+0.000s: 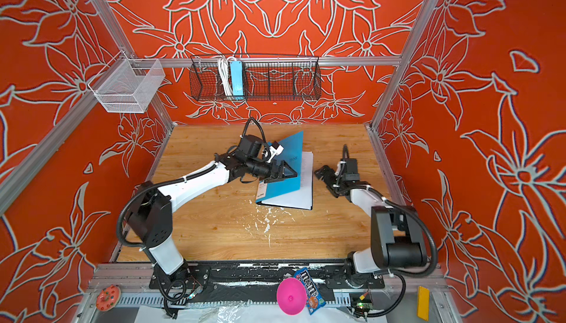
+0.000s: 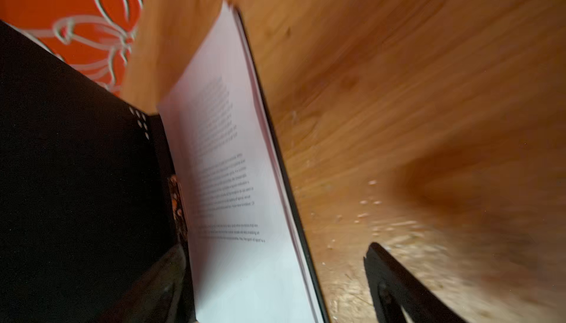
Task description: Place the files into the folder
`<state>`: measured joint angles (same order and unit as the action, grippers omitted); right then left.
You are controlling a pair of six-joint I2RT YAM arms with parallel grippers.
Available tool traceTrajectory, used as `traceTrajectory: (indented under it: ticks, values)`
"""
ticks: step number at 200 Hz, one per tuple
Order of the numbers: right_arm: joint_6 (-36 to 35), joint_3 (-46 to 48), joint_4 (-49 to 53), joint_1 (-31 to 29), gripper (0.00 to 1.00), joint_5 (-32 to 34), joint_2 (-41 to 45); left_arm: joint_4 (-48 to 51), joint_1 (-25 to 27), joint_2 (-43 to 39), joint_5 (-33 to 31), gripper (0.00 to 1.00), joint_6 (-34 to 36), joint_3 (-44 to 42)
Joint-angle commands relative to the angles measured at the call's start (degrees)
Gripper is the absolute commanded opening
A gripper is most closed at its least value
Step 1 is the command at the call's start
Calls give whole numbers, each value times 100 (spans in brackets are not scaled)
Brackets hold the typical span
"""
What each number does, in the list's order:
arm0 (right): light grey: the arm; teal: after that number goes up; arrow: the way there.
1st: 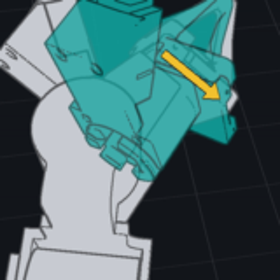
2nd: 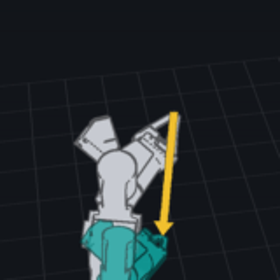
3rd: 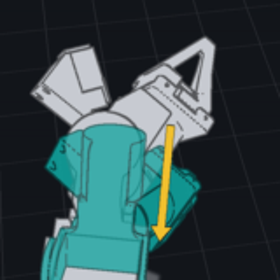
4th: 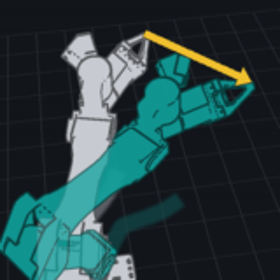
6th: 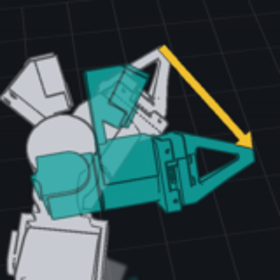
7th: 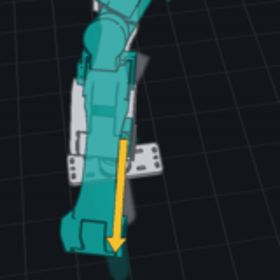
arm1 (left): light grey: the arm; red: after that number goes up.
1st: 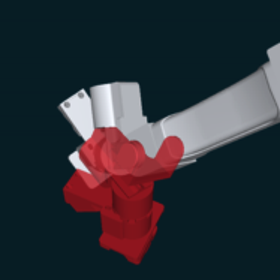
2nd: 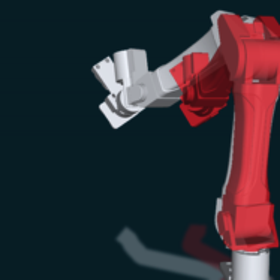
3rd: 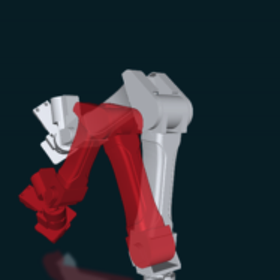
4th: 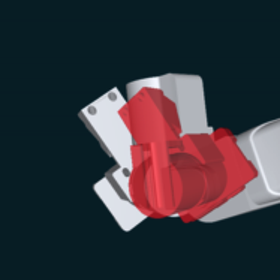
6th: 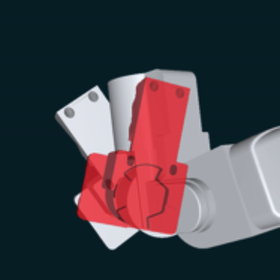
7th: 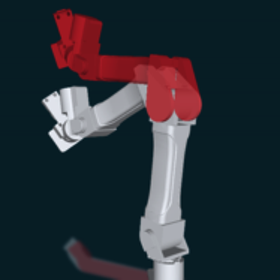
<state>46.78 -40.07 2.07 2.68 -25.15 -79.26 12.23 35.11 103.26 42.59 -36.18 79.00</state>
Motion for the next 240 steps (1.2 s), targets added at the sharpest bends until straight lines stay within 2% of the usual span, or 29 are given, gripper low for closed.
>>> traceTrajectory:
  ticks: [1, 28, 53, 75, 103, 119, 127, 152, 169, 193, 202, 220, 240]
  values:
    - [-244, -256, 900, 327, 97, -99, 613, -452, 92, 512, 96, 98, -334, 279]
    - [-479, -91, 1189, 343, 98, -103, 1427, -377, 101, 549, 252, 98, -322, 553]
    - [-740, -45, 1456, 347, 98, -95, 2106, 611, 105, -623, -569, 97, 524, 317]
    - [-1005, -133, 1818, 352, 98, 204, 2516, 1127, 68, -2129, -2138, 97, 967, -549]
    - [-1142, 85, 1734, 349, 97, 912, 2981, 1203, 6, -4026, -5088, 98, 843, -2241]
    - [-1402, 452, 1047, 352, 98, 1093, 3110, 990, -158, -4924, -6407, 97, 739, -3279]
    - [-1528, 682, 593, 348, 97, 1102, 3146, 919, -372, -5208, -6802, 98, 629, -3698]
    - [-1752, 1253, -497, 339, 98, 1360, 3136, 780, -1402, -5513, -7061, 97, 639, -4405]
    - [-2071, 1443, -850, 339, 98, 1631, 3047, 200, -1726, -5374, -7475, 97, 1089, -4742]
    - [-2489, 1490, -977, 335, 98, 1685, 2809, -990, -2036, -4940, -7861, 97, 1928, -5101]
    - [-2621, 1493, -997, 330, 98, 1671, 2735, -1189, -2152, -4821, -7841, 97, 2206, -5086]
    - [-2918, 1516, -1042, 330, 98, 1733, 2675, -2470, -2423, -4439, -7599, 98, 2921, -5487]
    - [-3172, 1657, -1209, 330, 98, 1904, 2634, -3420, -3046, -3933, -7057, 97, 2749, -5868]
